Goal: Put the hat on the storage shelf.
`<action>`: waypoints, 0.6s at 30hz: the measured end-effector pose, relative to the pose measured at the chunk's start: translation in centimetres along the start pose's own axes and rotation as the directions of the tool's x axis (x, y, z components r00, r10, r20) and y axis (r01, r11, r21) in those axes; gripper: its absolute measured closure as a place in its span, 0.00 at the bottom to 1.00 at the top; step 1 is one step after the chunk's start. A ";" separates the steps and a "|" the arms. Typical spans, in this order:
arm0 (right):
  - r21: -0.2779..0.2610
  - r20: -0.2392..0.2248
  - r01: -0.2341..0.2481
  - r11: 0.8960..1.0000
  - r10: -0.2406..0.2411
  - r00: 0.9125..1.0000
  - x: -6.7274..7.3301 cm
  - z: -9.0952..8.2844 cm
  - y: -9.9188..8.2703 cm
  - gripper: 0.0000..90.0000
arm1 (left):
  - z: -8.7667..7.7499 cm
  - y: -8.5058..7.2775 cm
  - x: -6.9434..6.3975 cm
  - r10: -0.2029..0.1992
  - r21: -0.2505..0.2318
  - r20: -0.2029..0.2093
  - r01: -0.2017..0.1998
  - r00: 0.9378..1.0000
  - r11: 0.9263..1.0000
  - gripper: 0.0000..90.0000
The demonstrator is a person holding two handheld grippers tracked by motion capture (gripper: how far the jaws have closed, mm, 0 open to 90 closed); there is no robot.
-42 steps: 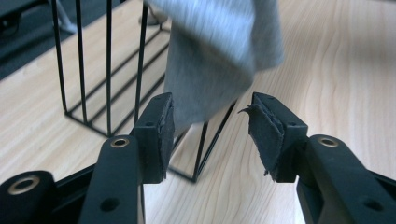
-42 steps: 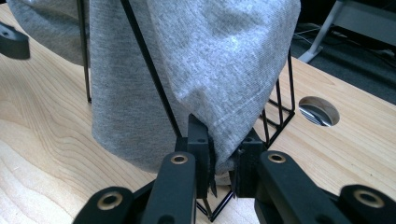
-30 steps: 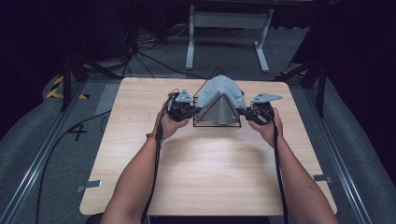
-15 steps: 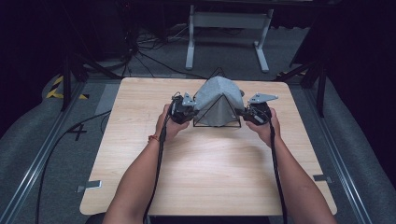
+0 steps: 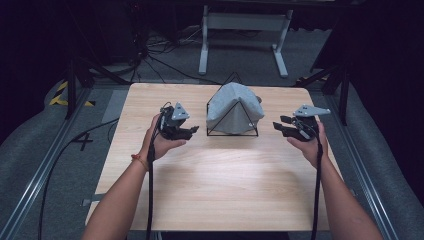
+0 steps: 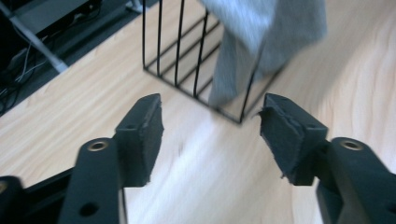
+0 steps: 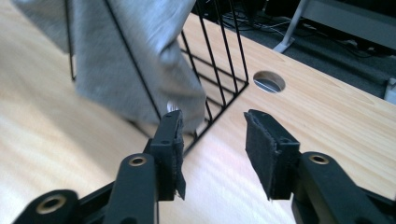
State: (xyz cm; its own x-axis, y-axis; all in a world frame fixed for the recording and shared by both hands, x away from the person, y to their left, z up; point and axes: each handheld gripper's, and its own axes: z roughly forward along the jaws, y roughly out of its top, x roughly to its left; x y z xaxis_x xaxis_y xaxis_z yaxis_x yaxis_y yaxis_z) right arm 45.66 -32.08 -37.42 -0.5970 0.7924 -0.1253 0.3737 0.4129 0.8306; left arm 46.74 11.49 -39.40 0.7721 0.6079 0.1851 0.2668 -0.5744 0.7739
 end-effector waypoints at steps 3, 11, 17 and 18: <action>0.015 0.004 0.016 1.000 -0.016 1.000 0.2 -1.5 -1.3 0.60 | -1.1 -1.2 -0.5 0.025 0.034 -0.003 -0.025 1.000 0.999 0.38; 0.045 -0.007 0.023 0.999 -0.022 1.000 1.2 -4.7 -5.2 0.54 | -3.2 -5.8 -2.4 0.020 0.094 0.006 -0.020 1.000 0.995 0.32; 0.105 -0.012 0.020 0.994 -0.019 1.000 1.9 -5.6 -8.4 0.49 | -3.6 -8.8 -3.1 0.002 0.146 0.048 -0.009 0.999 0.989 0.29; 0.117 -0.009 0.015 0.993 -0.014 1.000 2.0 -5.6 -9.0 0.47 | -3.6 -9.2 -3.2 -0.009 0.163 0.067 -0.002 0.998 0.987 0.27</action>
State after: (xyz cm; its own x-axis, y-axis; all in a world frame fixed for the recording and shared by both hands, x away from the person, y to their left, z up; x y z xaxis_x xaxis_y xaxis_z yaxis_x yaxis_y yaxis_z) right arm 37.07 -36.72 -42.09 -0.6088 0.7823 -0.1321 0.4450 0.4746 0.7594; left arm 39.76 16.81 -44.98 0.8067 0.5748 0.1372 0.3553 -0.6573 0.6646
